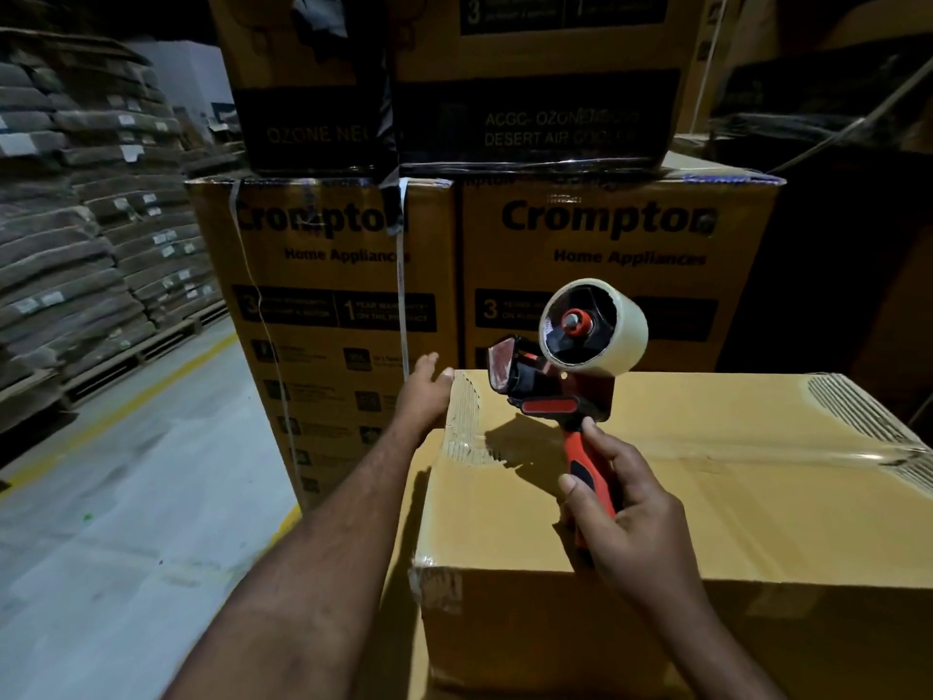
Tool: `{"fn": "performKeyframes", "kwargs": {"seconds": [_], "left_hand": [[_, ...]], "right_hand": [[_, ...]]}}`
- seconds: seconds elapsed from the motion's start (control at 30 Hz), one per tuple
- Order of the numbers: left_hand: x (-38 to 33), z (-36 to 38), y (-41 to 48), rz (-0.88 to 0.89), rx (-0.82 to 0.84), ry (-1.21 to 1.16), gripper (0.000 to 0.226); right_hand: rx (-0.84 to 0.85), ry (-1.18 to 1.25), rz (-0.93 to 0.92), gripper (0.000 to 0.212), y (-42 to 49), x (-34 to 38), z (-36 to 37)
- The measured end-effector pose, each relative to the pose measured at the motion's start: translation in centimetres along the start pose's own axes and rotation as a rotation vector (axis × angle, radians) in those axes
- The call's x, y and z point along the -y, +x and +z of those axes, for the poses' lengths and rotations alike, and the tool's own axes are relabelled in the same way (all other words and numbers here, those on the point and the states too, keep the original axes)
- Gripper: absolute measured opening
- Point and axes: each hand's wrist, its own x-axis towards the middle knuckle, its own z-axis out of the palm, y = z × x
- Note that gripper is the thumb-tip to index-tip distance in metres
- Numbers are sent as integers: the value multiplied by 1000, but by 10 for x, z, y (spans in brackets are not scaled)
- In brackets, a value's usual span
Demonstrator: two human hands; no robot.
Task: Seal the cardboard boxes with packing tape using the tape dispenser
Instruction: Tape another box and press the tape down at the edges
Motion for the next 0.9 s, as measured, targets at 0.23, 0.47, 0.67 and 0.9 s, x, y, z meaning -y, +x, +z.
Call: {"fn": "performKeyframes", "kwargs": {"seconds": [0.23,0.47,0.67,0.9], "left_hand": [[17,0,2,32,-20,-156,31],[2,5,-3,-5,-85,32,32],[-9,3,-25,36,-59,221,46],[18,-20,-99,-101,277,-34,60]], "right_hand": [[-7,-39,-12,58,-3,0,0],[-18,-72,-46,58,-3,2,-1],[-39,-113,-89,58,-6,3,-1],[-61,-91,-124,57,-6,2,1]]}}
